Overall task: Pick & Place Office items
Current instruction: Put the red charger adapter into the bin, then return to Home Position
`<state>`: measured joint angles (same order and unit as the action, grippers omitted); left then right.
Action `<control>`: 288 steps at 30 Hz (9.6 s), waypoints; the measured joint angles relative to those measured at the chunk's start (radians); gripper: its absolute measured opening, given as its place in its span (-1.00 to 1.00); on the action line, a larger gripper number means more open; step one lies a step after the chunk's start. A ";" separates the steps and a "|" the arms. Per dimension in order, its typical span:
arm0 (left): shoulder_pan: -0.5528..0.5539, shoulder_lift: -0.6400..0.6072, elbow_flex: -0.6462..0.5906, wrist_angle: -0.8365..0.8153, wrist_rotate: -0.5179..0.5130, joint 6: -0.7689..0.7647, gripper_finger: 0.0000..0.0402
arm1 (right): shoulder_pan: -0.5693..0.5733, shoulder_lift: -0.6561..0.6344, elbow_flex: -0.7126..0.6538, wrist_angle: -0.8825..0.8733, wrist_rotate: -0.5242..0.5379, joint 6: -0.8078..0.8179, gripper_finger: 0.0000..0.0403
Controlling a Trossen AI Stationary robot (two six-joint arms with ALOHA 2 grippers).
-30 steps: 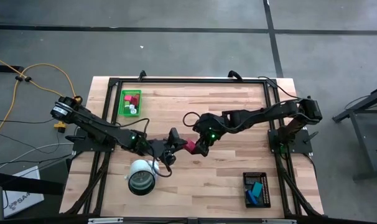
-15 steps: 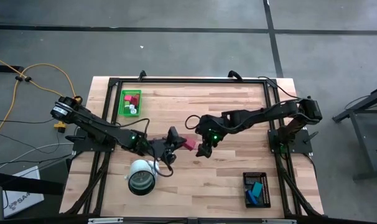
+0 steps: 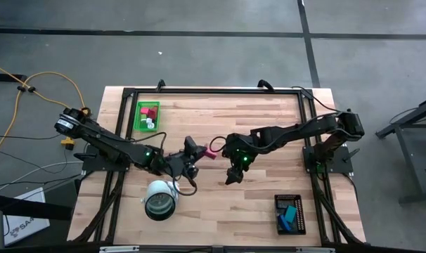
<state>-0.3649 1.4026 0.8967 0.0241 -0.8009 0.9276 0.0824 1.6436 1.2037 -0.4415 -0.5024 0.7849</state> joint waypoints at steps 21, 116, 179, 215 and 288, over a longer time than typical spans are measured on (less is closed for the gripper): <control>0.237 -0.175 0.000 -0.436 -0.166 -0.326 -0.37 | 0.052 0.000 0.000 0.003 0.033 0.000 0.35; 0.705 -0.370 -0.392 -0.875 -0.040 -2.124 -0.19 | -0.220 0.000 -0.101 -0.080 0.570 -0.651 0.35; 0.329 -0.822 -0.225 -0.751 0.099 -1.531 -0.18 | -0.307 -0.633 -0.345 0.267 0.550 -0.618 0.35; 0.182 -0.816 -0.225 -0.718 0.150 -1.556 -0.18 | -0.305 -1.529 -1.076 0.657 0.525 -0.487 0.35; 0.179 -0.816 -0.225 -0.719 0.180 -1.556 -0.18 | -0.305 -1.625 -1.196 0.454 0.497 -0.494 0.35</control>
<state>-0.1856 0.5869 0.6716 -0.6945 -0.6204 -0.6285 -0.2226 0.0189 0.0078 0.0121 -0.0055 0.2905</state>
